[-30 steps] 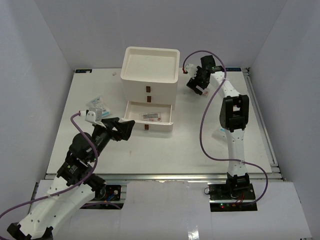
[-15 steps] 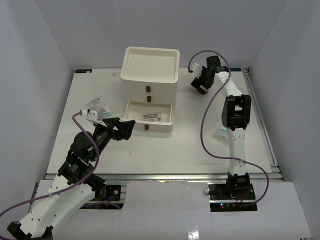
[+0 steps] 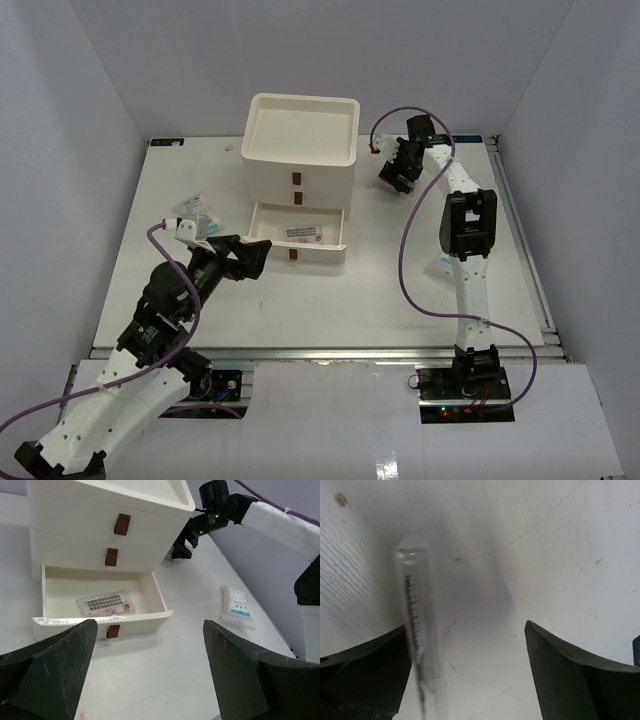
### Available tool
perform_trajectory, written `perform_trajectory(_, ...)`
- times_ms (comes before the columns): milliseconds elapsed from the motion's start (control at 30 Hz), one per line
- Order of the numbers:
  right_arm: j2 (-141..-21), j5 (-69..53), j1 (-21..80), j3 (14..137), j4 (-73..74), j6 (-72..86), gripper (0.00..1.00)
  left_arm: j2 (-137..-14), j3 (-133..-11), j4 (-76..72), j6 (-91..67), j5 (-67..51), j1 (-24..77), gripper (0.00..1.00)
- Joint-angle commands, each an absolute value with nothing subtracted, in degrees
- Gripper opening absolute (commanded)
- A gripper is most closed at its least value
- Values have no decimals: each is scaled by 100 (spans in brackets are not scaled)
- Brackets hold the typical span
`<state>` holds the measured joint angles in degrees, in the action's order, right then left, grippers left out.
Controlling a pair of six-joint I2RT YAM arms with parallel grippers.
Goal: Organize the makeup
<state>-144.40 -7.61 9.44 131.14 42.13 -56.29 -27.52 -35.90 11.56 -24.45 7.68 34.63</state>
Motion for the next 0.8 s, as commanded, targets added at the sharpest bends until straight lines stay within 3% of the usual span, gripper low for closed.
perform_trajectory(0,-14713,-589,967,13288,4730,-6029,95,-2804,-3586,1099,-2417,826,3463,98)
perform_trajectory(133,-14636,-683,979,13163,4852,-6094,98,-2827,-3586,1090,-2417,835,3463,98)
perform_trajectory(367,-14244,-1003,993,12669,4966,-6161,73,-2793,-3586,1090,-2417,817,3463,98)
perform_trajectory(533,-14033,-1028,1002,12390,5001,-6059,40,-2714,-3577,1090,-2426,782,3463,98)
perform_trajectory(767,-13816,-977,1002,12179,4888,-5684,31,-2569,-3568,1099,-2433,756,3463,98)
